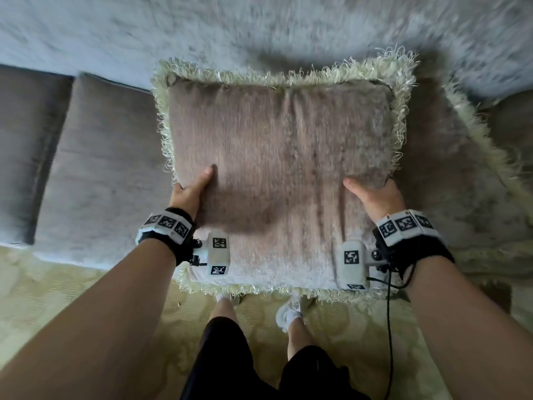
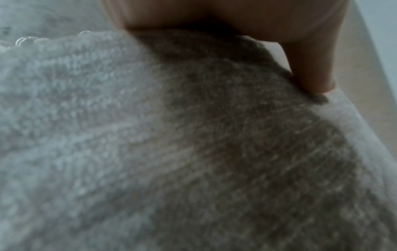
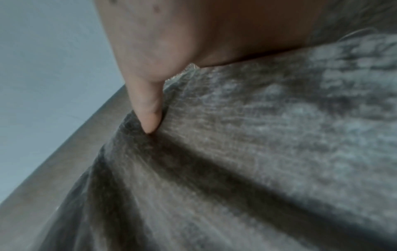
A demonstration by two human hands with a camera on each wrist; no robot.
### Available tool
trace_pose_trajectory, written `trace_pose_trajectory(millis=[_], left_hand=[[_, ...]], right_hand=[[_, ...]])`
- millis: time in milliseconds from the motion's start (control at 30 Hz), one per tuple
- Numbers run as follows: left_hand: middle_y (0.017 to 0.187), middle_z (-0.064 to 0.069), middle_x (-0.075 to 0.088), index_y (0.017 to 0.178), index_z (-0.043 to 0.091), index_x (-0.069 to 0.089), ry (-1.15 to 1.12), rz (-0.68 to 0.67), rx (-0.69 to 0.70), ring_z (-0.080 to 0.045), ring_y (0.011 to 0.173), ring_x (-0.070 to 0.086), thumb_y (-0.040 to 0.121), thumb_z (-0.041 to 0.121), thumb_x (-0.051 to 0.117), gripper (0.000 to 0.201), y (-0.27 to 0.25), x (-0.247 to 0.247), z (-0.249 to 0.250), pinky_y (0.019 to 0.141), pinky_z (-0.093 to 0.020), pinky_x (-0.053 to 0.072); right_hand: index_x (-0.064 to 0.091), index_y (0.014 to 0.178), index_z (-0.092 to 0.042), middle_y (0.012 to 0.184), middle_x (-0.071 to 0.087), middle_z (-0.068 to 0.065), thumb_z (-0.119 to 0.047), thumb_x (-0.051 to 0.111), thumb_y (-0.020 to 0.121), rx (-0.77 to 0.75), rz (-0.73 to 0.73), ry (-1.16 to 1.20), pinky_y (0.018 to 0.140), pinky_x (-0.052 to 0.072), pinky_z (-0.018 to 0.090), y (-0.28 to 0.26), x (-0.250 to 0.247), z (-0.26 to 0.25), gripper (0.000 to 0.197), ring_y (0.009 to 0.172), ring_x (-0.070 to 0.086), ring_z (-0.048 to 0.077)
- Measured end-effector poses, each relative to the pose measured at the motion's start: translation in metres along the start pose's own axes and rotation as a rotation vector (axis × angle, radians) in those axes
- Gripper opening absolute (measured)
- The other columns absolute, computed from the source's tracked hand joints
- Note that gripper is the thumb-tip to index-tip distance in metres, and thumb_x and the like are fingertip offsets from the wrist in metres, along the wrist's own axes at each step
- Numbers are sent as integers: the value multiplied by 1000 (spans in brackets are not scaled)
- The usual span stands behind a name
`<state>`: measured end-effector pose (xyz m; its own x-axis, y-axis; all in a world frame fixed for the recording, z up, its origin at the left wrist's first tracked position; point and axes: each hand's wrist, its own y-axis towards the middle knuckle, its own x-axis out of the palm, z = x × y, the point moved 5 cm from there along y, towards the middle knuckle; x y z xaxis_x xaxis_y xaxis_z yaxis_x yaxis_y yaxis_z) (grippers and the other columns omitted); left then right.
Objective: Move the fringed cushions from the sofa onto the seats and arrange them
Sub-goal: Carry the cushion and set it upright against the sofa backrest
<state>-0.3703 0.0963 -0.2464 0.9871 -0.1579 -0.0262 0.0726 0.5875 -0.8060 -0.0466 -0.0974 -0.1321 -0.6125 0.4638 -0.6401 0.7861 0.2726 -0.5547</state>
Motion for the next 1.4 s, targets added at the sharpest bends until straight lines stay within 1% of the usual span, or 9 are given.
trace_pose_trajectory(millis=[233,367,467,600,733,900,967,1067,1400], left_hand=[[130,-7,72,145,11,57,-10,-51,240,-30,119,70,44,63,90,118,-98,8,113,103,-49,58],[131,-5,72,137,18,60,27,-109,367,-31,121,69,53,60,89,99,-145,14,175,110,-53,54],[129,-6,71,128,18,59,34,-127,472,-31,124,68,61,57,91,84,-176,25,212,110,-51,54],[130,-7,73,122,20,66,31,-145,625,-29,121,70,44,67,85,93,-228,44,246,108,-49,56],[130,-9,73,128,16,64,-10,-88,732,-29,121,69,41,72,83,106,-280,48,269,110,-50,54],[122,-3,73,122,21,63,-51,-38,872,-27,120,68,28,83,84,114,-353,55,286,110,-47,53],[129,-4,69,135,18,58,-78,-25,890,-28,124,66,41,81,83,115,-383,58,289,113,-47,51],[130,-6,66,146,12,52,-121,-32,916,-31,131,62,75,68,79,94,-415,59,291,115,-47,48],[137,-9,68,146,11,60,-189,103,887,-29,128,64,4,99,71,168,-458,6,292,120,-51,42]], right_hand=[[33,146,-6,146,45,7,-52,79,69,-152,73,214,104,33,31,-40,-46,-64,102,132,46,26],[38,143,-6,143,47,6,-44,77,77,-204,65,373,96,30,26,-65,-82,-94,87,131,46,25],[52,135,-10,132,59,5,-53,80,67,-222,82,461,100,38,29,-74,-106,-104,85,122,55,25],[65,106,-15,104,66,-4,-53,80,68,-292,127,523,91,42,29,-85,-151,-128,56,103,62,20],[68,111,-11,104,72,1,-77,80,36,-424,150,590,95,50,33,-83,-184,-155,100,99,68,18],[71,103,-12,97,71,-2,-39,78,76,-528,64,616,67,44,11,-114,-234,-181,39,84,64,5],[70,108,-14,103,70,0,-45,77,76,-573,46,599,69,42,15,-123,-253,-193,45,89,63,11],[63,120,-18,115,67,2,-74,75,51,-609,65,596,92,44,32,-133,-279,-208,90,106,61,23],[53,128,-10,126,62,6,-67,75,56,-777,30,630,104,42,38,-191,-293,-258,94,116,58,28]])
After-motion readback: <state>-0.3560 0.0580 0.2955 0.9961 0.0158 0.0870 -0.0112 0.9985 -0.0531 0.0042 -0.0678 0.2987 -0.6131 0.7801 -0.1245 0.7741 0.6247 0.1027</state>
